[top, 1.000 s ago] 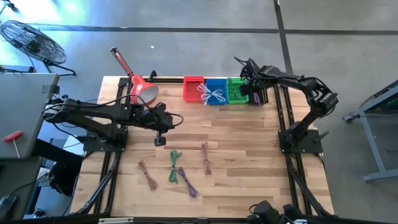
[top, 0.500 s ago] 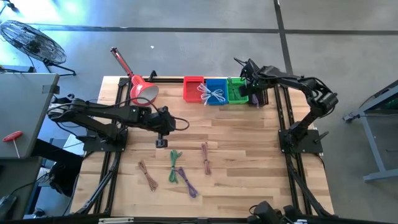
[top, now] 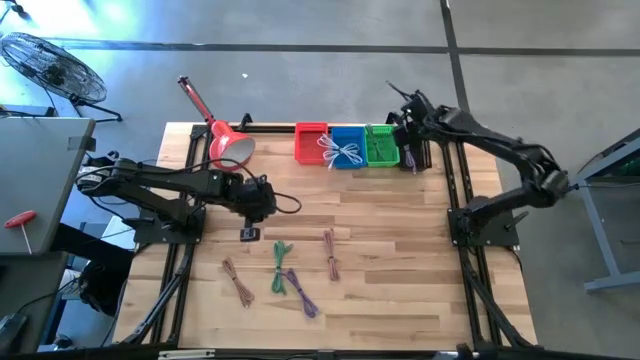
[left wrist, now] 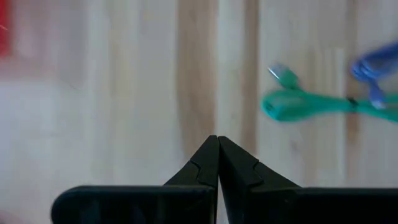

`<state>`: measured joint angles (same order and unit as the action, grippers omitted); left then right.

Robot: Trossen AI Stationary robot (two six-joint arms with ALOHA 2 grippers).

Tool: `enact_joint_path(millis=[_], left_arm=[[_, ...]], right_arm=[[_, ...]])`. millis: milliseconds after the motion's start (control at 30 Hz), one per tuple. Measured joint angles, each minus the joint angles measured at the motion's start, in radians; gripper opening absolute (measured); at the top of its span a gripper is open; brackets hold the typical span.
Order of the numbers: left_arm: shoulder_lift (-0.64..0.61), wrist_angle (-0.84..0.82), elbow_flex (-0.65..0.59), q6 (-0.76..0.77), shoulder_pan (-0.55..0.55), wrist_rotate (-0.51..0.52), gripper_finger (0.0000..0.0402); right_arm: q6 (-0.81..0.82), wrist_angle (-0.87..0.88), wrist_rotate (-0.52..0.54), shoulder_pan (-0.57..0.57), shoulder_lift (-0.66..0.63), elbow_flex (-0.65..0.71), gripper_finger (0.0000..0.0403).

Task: Pick & Place USB Port
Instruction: Put the left pink charger cable into the orange bin

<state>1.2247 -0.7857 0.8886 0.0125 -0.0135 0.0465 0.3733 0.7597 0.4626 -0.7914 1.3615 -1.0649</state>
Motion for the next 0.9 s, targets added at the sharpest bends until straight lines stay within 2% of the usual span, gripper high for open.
enact_joint_path(millis=[167, 400, 533, 600, 700, 900], left_arm=[[-0.005, -0.05, 0.0, 0.045, 0.0, -0.103, 0.0027], [-0.006, -0.031, 0.0, 0.066, 0.0, -0.138, 0.013], [-0.006, -0.105, 0.0, -0.075, -0.032, -0.2, 0.0179], [-0.006, -0.184, 0.0, -0.124, -0.071, -0.18, 0.0189], [-0.006, -0.255, 0.0, -0.102, -0.14, -0.131, 0.0192], [-0.004, -0.231, 0.0, -0.034, -0.315, -0.126, 0.0192]], right_arm=[[0.007, -0.002, 0.005, 0.1, -0.111, 0.0, 0.0117], [0.027, -0.002, 0.004, 0.272, -0.175, 0.0, 0.0117], [0.03, -0.001, 0.0, 0.388, -0.172, 0.0, 0.0117], [0.039, -0.001, 0.007, 0.447, -0.172, 0.0, 0.0117], [0.068, 0.002, 0.046, 0.529, -0.171, 0.0, 0.0117], [0.101, 0.0, 0.127, 0.647, -0.171, 0.0, 0.0117]])
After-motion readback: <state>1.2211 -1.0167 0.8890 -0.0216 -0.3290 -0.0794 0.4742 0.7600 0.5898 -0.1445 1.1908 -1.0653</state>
